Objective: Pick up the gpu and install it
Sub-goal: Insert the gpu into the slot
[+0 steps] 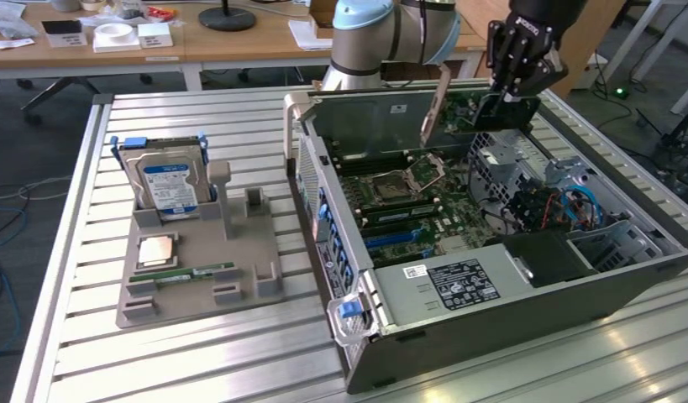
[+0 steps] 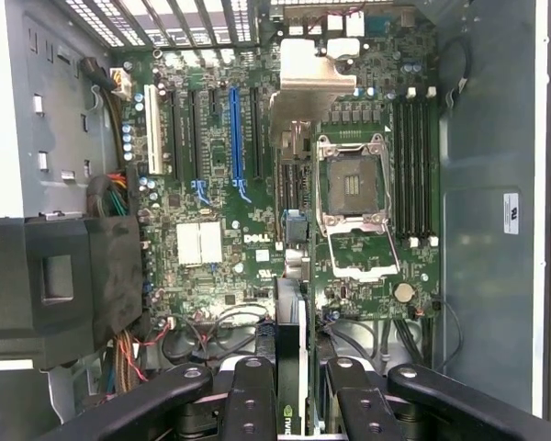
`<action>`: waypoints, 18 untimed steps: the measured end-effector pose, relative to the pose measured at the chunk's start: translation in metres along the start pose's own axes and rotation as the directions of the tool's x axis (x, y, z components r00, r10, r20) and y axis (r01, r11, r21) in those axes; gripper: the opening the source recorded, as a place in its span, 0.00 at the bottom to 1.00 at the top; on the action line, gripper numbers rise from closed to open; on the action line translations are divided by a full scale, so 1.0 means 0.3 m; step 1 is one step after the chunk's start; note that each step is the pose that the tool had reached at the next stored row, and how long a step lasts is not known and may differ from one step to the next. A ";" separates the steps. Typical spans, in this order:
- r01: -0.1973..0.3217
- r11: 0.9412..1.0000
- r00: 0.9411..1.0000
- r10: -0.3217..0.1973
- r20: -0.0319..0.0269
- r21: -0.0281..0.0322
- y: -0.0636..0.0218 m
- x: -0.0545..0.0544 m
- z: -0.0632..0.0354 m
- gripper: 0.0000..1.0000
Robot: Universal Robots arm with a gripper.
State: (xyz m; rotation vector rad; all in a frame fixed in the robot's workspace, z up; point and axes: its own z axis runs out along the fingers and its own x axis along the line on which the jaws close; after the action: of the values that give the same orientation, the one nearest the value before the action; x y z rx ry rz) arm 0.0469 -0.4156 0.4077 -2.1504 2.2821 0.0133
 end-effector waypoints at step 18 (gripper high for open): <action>0.000 1.000 1.000 0.000 0.000 0.000 0.001 0.000 0.034 0.26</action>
State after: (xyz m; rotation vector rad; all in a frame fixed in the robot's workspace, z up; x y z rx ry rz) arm 0.0465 -0.4157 0.3976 -2.1504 2.2821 0.0129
